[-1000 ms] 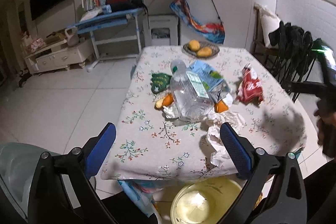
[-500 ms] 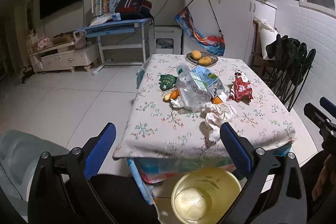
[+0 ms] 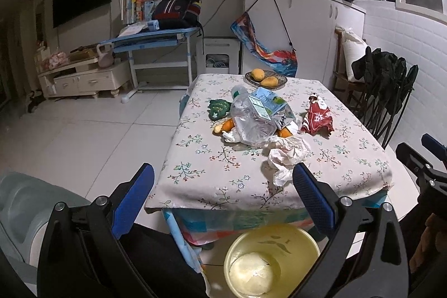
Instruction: Collect trash
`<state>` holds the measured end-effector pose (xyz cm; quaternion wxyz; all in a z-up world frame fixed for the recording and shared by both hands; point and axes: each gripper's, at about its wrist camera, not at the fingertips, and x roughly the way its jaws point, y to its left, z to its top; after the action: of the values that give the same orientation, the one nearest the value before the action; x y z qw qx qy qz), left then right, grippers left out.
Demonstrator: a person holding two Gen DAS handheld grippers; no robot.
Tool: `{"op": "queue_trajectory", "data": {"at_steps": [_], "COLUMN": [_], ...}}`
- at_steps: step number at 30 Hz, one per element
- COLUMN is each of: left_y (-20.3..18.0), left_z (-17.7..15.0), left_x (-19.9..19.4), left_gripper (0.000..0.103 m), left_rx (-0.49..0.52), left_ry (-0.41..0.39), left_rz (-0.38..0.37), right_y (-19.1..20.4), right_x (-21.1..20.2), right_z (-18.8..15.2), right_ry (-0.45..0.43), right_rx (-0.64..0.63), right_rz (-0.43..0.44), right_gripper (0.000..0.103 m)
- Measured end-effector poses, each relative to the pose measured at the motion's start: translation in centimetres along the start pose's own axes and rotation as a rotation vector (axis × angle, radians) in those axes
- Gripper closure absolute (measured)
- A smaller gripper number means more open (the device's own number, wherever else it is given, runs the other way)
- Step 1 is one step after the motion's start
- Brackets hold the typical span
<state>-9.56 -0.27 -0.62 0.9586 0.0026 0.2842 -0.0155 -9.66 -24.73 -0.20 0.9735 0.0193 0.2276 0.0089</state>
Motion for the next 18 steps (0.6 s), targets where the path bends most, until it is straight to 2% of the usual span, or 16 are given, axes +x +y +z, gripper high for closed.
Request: {"op": "queue_trajectory", "data": {"at_steps": [18], "left_y": [-0.03], "left_z": [-0.03], "left_x": [0.2], "left_gripper": [0.007], "left_rx": [0.004], "left_ry": [0.001], "left_rz": [0.004], "right_y": [0.06], "right_x": [-0.47], "right_z": [0.01], "right_ry": [0.01], "right_rx": [0.004], "right_rz": [0.007], "right_gripper": [0.007]}}
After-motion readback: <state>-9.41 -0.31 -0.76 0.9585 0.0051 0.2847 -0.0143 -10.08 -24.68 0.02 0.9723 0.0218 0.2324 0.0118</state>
